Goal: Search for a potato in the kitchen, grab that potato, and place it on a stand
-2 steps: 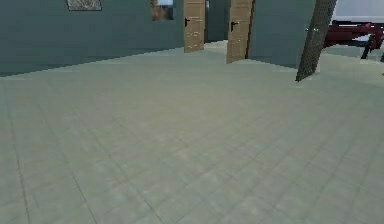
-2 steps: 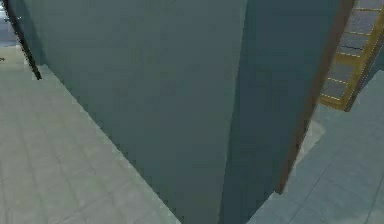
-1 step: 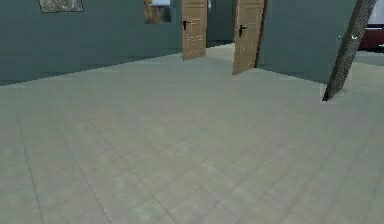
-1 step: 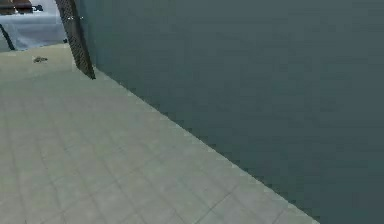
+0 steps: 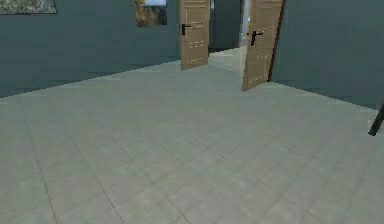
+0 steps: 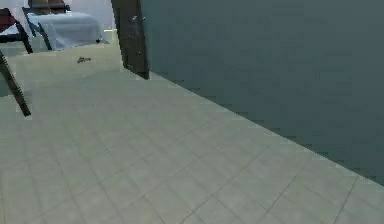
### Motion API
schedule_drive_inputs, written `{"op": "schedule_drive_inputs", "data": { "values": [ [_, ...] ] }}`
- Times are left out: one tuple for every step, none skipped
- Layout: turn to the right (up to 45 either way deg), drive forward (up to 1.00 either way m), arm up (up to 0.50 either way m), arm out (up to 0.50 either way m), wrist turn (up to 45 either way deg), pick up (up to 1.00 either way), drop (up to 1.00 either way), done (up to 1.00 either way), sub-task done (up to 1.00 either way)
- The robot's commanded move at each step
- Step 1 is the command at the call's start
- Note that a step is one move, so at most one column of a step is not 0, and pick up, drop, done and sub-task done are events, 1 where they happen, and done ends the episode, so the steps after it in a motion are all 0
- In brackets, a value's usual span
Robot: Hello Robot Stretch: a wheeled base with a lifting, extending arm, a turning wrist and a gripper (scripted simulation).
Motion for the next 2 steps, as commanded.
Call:
{"op": "schedule_drive_inputs", "data": {
  "values": [
    [0.0,1.00,0.00,0.00,0.0,0.00,0.00,0.00,0.00],
    [3.0,0.00,0.00,0.00,0.0,0.00,0.00,0.00,0.00]
  ]
}}
